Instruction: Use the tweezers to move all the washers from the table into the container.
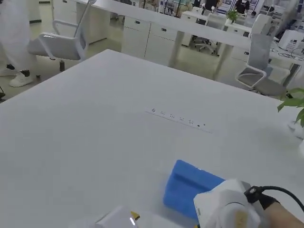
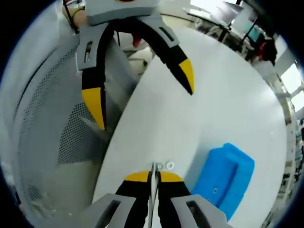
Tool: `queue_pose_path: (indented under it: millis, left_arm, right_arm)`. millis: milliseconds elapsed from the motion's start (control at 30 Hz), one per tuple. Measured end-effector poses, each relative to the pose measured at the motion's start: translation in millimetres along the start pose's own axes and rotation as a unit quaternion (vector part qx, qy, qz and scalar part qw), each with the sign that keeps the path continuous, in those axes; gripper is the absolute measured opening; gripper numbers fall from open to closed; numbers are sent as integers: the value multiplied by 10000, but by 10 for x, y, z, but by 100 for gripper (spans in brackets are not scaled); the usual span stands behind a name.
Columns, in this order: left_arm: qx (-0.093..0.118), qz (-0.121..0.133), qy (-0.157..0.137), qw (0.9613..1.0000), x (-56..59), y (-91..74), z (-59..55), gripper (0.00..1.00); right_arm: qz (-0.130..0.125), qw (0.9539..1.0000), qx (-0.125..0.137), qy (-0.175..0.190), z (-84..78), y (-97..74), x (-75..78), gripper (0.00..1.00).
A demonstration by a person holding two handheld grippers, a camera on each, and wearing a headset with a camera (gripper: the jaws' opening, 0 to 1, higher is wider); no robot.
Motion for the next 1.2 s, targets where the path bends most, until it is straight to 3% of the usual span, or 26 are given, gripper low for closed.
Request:
queue_pose_path:
  millis: [300, 633, 733, 933, 1000, 1067, 1133, 1167, 1200]
  left_arm:
    - [8, -24, 6, 10000, 17, 7, 11, 75]
    - [18, -29, -2, 10000, 20, 9, 14, 75]
    - [20, -31, 9, 10000, 20, 9, 16, 74]
    - [4, -28, 20, 10000, 17, 11, 10, 74]
    - [-10, -20, 31, 10000, 15, 11, 5, 74]
    - [-1, -12, 18, 10000, 10, 10, 5, 74]
    - [1, -11, 1, 10000, 7, 9, 2, 74]
    - [0, -12, 3, 10000, 6, 8, 2, 74]
    - [-3, -13, 11, 10000, 6, 8, 1, 74]
  right_arm:
    - [58, 9998, -185, 71, -66, -40, 46, 3]
    - [243, 9994, -241, 12, -20, 21, 74, 3]
    - [292, 9988, -370, -161, 28, 51, 59, 3]
    - [217, 9993, -252, -185, 171, 64, 112, 2]
    - [80, 9999, -120, -65, 196, 79, 129, 2]
    - [-179, 9991, 228, 306, 219, 93, 148, 2]
    - [-505, 9895, 938, 973, 228, 102, 161, 2]
    - [-742, 9779, 1318, 1441, 199, 101, 166, 2]
    - [-933, 9691, 1507, 1716, 162, 90, 170, 2]
Point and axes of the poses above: the centre of the closed fingertips' face, and the gripper's own axes: y roughly forward along the fingers, x roughly to its right, z roughly out of its top, the point moved 6 cm from there along -y, roughly backward along the fingers, and after that the axes turned 9 degrees about -y, right-handed, at the moved point
